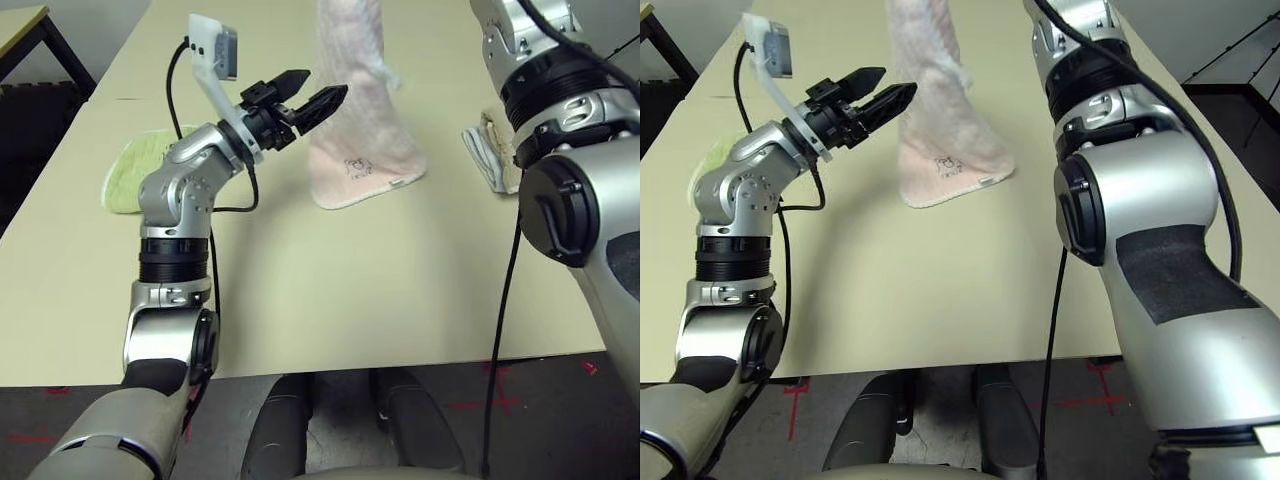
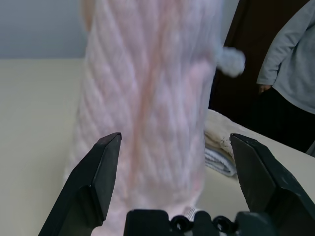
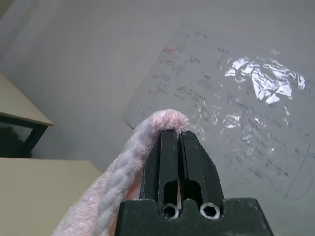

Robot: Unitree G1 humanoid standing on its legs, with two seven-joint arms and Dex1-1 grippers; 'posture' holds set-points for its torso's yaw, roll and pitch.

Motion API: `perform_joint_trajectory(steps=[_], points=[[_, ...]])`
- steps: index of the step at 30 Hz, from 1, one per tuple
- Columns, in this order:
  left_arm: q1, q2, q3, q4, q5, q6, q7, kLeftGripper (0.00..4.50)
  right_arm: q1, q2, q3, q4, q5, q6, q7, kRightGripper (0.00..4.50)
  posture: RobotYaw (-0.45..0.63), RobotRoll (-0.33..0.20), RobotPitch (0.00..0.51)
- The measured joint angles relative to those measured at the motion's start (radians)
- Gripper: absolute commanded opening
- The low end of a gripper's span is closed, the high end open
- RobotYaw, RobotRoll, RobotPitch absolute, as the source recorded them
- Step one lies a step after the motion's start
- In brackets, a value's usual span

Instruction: Fold the towel and set it aside.

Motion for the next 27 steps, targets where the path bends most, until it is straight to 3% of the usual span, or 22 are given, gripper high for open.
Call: perform_joint_trajectory(steps=[3, 7, 13, 18, 22, 27], points=[[0.029, 0.02, -0.009, -0.002, 0.008, 0.041, 0.016, 4.5, 0.031, 0.002, 0.013, 0.011, -0.01, 0.027, 0.016, 0.06, 0.06, 0.0, 0.153], [-0.003, -0.009, -0.004, -0.002, 0.021, 0.077, 0.113, 4.5, 0.036, 0.022, 0.015, 0.012, -0.009, 0.042, 0.04, 0.06, 0.07, 0.0, 0.151], [-0.064, -0.14, -0.007, -0.071, 0.013, 0.213, 0.288, 4.5, 0.038, 0.033, 0.015, 0.012, -0.009, 0.064, 0.034, 0.06, 0.08, 0.0, 0.149], [-0.126, -0.292, 0.057, -0.1, -0.081, 0.303, 0.403, 4.5, 0.038, 0.033, 0.016, 0.012, -0.011, 0.079, 0.021, 0.06, 0.08, 0.0, 0.147], [-0.191, -0.326, 0.084, -0.117, -0.119, 0.329, 0.47, 4.5, 0.038, 0.031, 0.015, 0.012, -0.013, 0.087, 0.014, 0.06, 0.08, 0.0, 0.146], [-0.23, -0.355, 0.078, -0.03, -0.059, 0.323, 0.599, 4.5, 0.038, 0.033, 0.014, 0.012, -0.012, 0.091, 0.012, 0.06, 0.08, 0.0, 0.147]])
